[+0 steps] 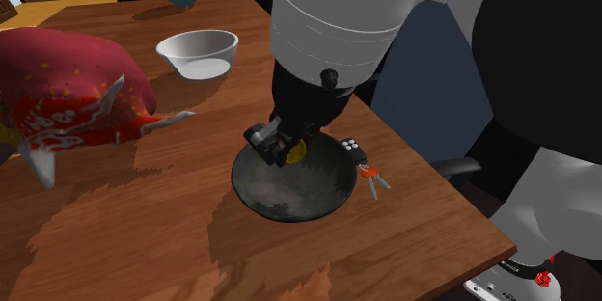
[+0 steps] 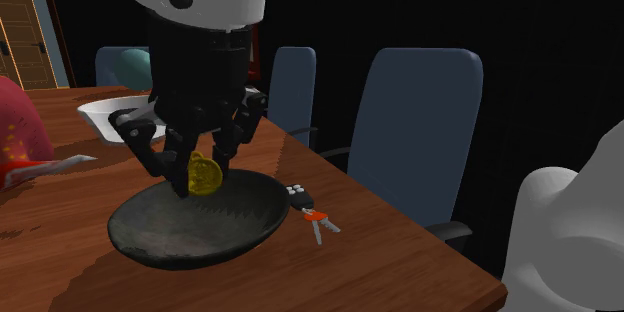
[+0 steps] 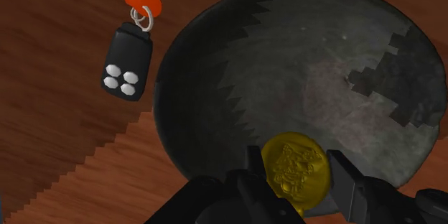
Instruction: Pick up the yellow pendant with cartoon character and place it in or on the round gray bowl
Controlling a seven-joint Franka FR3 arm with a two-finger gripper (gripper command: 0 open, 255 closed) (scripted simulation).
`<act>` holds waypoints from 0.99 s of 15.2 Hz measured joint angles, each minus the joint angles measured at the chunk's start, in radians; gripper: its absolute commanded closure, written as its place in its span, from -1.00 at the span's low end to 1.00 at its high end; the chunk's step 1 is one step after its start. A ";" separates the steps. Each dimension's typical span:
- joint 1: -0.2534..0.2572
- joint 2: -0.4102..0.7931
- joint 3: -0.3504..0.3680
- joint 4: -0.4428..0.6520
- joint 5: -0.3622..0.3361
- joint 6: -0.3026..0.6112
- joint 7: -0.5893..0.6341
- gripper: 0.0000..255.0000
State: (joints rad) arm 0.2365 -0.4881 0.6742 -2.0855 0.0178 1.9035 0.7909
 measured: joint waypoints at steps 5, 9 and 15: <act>0.002 -0.002 0.002 -0.015 0.001 0.013 0.002 1.00; 0.002 -0.002 0.002 -0.015 0.002 0.013 0.002 -1.00; 0.003 -0.005 0.000 -0.005 0.003 0.000 0.001 -1.00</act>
